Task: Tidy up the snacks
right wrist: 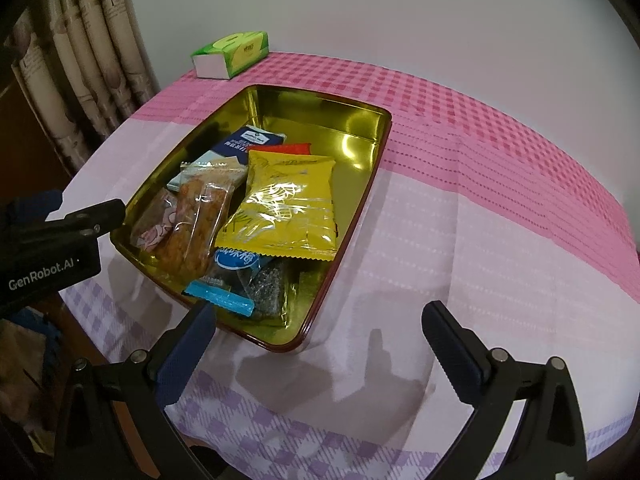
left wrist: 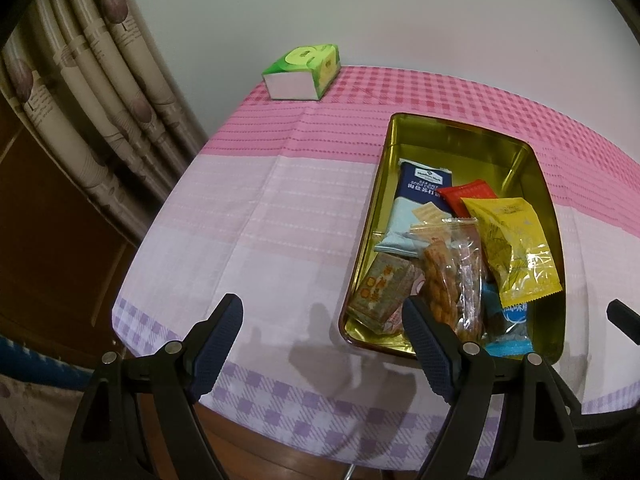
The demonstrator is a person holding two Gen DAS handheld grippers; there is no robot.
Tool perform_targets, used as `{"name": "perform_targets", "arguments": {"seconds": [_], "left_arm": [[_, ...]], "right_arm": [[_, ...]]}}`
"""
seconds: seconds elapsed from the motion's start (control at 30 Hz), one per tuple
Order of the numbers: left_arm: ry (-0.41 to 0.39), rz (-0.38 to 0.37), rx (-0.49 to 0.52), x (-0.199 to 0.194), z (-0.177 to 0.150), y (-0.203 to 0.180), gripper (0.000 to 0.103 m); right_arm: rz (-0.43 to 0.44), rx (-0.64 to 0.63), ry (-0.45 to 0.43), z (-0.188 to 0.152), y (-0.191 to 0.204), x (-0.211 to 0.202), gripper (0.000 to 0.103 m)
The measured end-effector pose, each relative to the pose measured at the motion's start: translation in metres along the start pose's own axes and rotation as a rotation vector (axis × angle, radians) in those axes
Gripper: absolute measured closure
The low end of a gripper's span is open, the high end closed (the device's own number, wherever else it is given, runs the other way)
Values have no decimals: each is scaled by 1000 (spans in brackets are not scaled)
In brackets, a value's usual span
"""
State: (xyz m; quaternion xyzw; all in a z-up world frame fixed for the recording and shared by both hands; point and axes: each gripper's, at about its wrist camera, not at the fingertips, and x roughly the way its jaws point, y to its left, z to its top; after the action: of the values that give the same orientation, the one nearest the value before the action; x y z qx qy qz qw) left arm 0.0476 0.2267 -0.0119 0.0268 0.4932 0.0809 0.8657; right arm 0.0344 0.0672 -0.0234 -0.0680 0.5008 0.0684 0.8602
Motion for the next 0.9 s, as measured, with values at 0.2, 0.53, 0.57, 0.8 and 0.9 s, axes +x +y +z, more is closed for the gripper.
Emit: {"name": "perform_targets", "arguments": {"seconds": [0.2, 0.53, 0.57, 0.8, 0.9], "left_arm": [[2, -5, 11, 1, -1, -1, 21], [10, -6, 29, 4, -1, -6, 21], [10, -7, 31, 4, -1, -6, 21], [14, -6, 38, 5, -2, -7, 21], [14, -5, 37, 5, -2, -7, 21]], "right_arm": [[3, -4, 10, -1, 2, 2, 1], [8, -14, 24, -3, 6, 6, 1], [7, -14, 25, -4, 7, 6, 1], [11, -19, 33, -4, 8, 9, 1], [11, -18, 35, -5, 8, 10, 1]]}}
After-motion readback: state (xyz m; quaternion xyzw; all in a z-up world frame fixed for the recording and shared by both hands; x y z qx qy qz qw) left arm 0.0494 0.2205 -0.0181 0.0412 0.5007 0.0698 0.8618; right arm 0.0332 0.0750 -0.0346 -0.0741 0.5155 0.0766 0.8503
